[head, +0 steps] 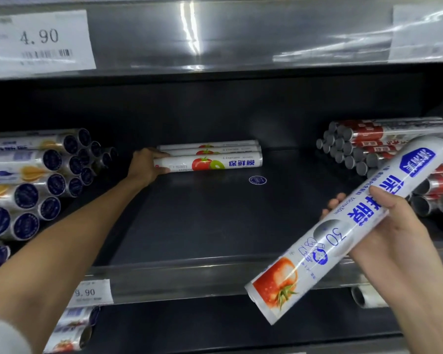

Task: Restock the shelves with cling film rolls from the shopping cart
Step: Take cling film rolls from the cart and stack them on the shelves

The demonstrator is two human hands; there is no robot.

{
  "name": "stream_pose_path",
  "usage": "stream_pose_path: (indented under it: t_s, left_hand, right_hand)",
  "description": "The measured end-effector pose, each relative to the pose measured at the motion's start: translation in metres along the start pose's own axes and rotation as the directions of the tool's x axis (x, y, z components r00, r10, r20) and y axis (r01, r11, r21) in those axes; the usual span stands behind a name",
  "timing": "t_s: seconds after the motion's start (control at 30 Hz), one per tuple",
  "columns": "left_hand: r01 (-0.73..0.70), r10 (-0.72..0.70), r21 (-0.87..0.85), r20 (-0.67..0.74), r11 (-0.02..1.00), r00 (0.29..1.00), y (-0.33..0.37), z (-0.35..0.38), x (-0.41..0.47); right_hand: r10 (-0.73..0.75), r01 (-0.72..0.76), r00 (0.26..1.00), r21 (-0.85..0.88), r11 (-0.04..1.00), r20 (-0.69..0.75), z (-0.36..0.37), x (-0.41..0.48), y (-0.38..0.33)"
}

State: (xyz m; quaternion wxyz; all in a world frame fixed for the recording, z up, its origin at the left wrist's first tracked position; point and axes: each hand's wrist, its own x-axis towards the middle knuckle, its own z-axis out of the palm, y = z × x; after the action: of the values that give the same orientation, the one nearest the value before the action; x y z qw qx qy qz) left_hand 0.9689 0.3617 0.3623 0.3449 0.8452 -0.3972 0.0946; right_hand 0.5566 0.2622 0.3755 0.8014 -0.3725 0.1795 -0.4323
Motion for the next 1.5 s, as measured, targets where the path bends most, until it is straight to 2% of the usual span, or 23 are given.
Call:
stream_pose_path:
  t_s: [0.53,0.73,0.83,0.93,1.0,1.1,1.23,1.33,1.4,1.5]
  left_hand:
    - [0.016,-0.016,-0.023,-0.015,1.000,1.000,0.000,0.011,0.006]
    - [-0.119,0.113,0.103,0.067,0.987,0.991,0.023,-0.016,-0.004]
    - [-0.179,0.182,0.077,-0.042,0.981,0.982,0.058,-0.051,-0.054]
    - [-0.253,0.251,0.007,-0.170,0.967,0.953,0.070,-0.073,-0.155]
    - [-0.273,0.283,0.076,-0.200,0.959,0.938,0.060,-0.070,-0.214]
    - [-0.297,0.385,0.338,-0.234,0.893,0.893,0.034,-0.050,-0.242]
    - [-0.356,0.577,0.560,-0.283,0.748,0.766,0.012,-0.033,-0.235]
    - [-0.365,0.640,0.598,-0.344,0.714,0.687,0.006,-0.028,-0.230]
    - [-0.371,0.661,0.609,-0.358,0.701,0.660,0.006,-0.027,-0.229]
    - [-0.367,0.671,0.620,-0.368,0.693,0.644,0.004,-0.027,-0.229]
  right_hand:
    - [0.023,-0.023,1.000,0.019,1.000,0.014,0.006,0.002,0.016]
    - [0.012,-0.013,1.000,0.061,0.998,0.008,0.014,0.006,0.023]
    - [0.024,-0.026,0.999,0.106,0.994,0.022,0.021,0.010,0.025]
    - [0.050,-0.057,0.997,0.121,0.991,0.059,0.031,0.017,0.028]
    - [0.063,-0.072,0.995,0.122,0.990,0.081,0.037,0.021,0.029]
    - [0.086,-0.099,0.992,0.149,0.984,0.090,0.048,0.025,0.027]
    - [0.180,-0.197,0.976,0.144,0.970,0.126,0.055,0.026,0.028]
    - [0.211,-0.215,0.972,0.031,0.976,0.100,0.063,0.037,0.017]
    - [0.234,-0.217,0.969,-0.182,0.959,0.076,0.077,0.053,0.002]
    - [0.281,-0.186,0.956,-0.566,0.803,0.085,0.103,0.077,-0.011]
